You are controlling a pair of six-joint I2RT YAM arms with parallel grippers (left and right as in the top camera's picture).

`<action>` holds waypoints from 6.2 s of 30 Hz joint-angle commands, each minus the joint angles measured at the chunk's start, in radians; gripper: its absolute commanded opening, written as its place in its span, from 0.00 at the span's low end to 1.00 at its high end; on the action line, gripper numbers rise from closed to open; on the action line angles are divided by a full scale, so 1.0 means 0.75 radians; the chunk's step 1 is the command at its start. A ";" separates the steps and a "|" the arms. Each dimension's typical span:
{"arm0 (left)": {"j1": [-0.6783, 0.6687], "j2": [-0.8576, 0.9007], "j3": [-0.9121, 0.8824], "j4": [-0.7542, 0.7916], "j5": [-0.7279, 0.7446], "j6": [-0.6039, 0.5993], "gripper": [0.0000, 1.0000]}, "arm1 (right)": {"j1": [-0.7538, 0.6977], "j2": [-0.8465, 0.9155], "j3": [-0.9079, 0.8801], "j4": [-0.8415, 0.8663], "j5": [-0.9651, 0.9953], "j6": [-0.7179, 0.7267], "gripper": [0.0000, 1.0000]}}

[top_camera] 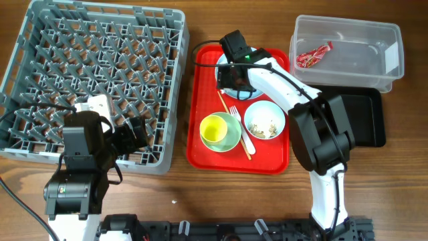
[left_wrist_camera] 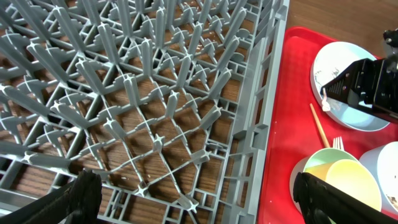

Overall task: Sort waste into correct bins and load items into the dishwasher rack
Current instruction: 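Grasp the white tissue on the plate with the right gripper, then drop the tissue into the clear plastic bin, then grasp the rim of the rice bowl with the right gripper and lift, then tip the bowl over the black tray to dump the rice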

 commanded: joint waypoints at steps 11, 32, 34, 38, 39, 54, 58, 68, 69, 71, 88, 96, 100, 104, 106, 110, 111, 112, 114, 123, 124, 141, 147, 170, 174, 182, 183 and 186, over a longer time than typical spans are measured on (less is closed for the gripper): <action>0.001 0.000 0.021 0.000 -0.003 0.003 1.00 | 0.001 0.046 -0.017 -0.021 0.033 0.072 0.19; 0.001 0.000 0.021 0.000 -0.003 0.003 1.00 | -0.325 -0.480 -0.011 -0.077 0.093 -0.072 0.04; 0.001 0.000 0.021 0.000 -0.003 0.003 1.00 | -0.409 -0.529 -0.011 -0.083 0.095 -0.073 0.04; 0.001 0.000 0.021 0.000 -0.003 0.003 1.00 | -0.582 -0.535 -0.015 -0.109 0.094 -0.071 0.05; 0.001 0.000 0.021 0.000 -0.003 0.003 1.00 | -0.611 -0.530 -0.015 -0.112 0.094 -0.071 0.12; 0.001 0.000 0.021 0.000 -0.003 0.003 1.00 | -0.684 -0.638 -0.011 -0.445 -0.573 -0.478 0.91; 0.001 0.000 0.021 0.000 -0.003 0.003 1.00 | -0.646 -0.663 -0.015 -0.697 -0.582 -0.560 0.85; 0.001 0.000 0.021 -0.001 -0.003 0.003 1.00 | -0.467 -0.915 -0.230 -0.753 -0.406 -0.413 0.80; 0.001 0.000 0.021 -0.001 -0.003 0.003 1.00 | -0.427 -0.932 -0.274 -0.719 -0.388 -0.392 0.80; 0.001 0.000 0.021 -0.001 -0.003 0.003 1.00 | -0.333 -0.937 -0.340 -0.654 -0.341 -0.308 0.80; 0.001 0.000 0.021 -0.006 -0.003 0.003 1.00 | 0.003 -0.486 -0.450 -0.297 -0.080 0.257 0.75; 0.001 0.000 0.021 -0.006 -0.003 0.003 1.00 | 0.004 -0.331 -0.450 -0.208 -0.128 0.327 0.62; 0.001 0.000 0.021 -0.006 -0.003 0.003 1.00 | 0.003 -0.320 -0.450 -0.183 -0.146 0.351 0.55; 0.001 0.000 0.021 -0.006 -0.003 0.003 1.00 | 0.003 -0.320 -0.450 -0.161 -0.146 0.351 0.29; 0.001 0.000 0.021 -0.006 -0.003 0.003 1.00 | 0.003 -0.320 -0.450 -0.160 -0.146 0.351 0.23; 0.001 0.000 0.021 -0.006 -0.003 0.003 1.00 | 0.003 -0.320 -0.450 -0.155 -0.146 0.350 0.13; 0.001 0.000 0.021 -0.006 -0.003 0.003 1.00 | 0.003 -0.320 -0.450 -0.155 -0.146 0.351 0.08; 0.001 0.000 0.021 -0.006 -0.003 0.003 1.00 | 0.003 -0.321 -0.450 -0.156 -0.146 0.349 0.04; 0.001 0.000 0.021 -0.006 -0.003 0.003 1.00 | 0.003 -0.321 -0.450 -0.156 -0.146 0.348 0.04; 0.001 0.000 0.021 -0.006 -0.003 0.003 1.00 | 0.002 -0.482 -0.424 -0.196 -0.204 0.162 0.04; 0.001 0.000 0.021 -0.005 -0.003 0.003 1.00 | -0.001 -0.516 -0.424 -0.195 -0.215 0.134 0.04; 0.001 0.000 0.021 -0.006 -0.003 0.003 1.00 | -0.566 -0.780 -0.434 -0.319 -0.753 -0.426 0.04; 0.001 0.000 0.021 -0.006 -0.003 0.003 1.00 | -0.845 -0.687 -0.435 -0.368 -1.042 -0.568 0.04; 0.001 0.000 0.021 -0.006 -0.003 0.003 1.00 | -1.378 -0.246 -0.435 -0.506 -1.968 -0.697 0.04; 0.001 0.000 0.021 -0.006 -0.003 0.003 1.00 | -1.412 -0.246 -0.435 -0.506 -2.066 -0.638 0.04; 0.001 0.000 0.021 -0.005 -0.003 0.003 1.00 | -1.415 -0.246 -0.435 -0.500 -2.221 -0.551 0.04; 0.001 0.000 0.021 -0.006 -0.003 0.003 1.00 | -1.415 -0.246 -0.435 -0.498 -2.206 -0.551 0.04; 0.001 0.000 0.021 -0.005 -0.003 0.003 1.00 | -1.415 -0.246 -0.435 -0.465 -1.926 -0.486 0.04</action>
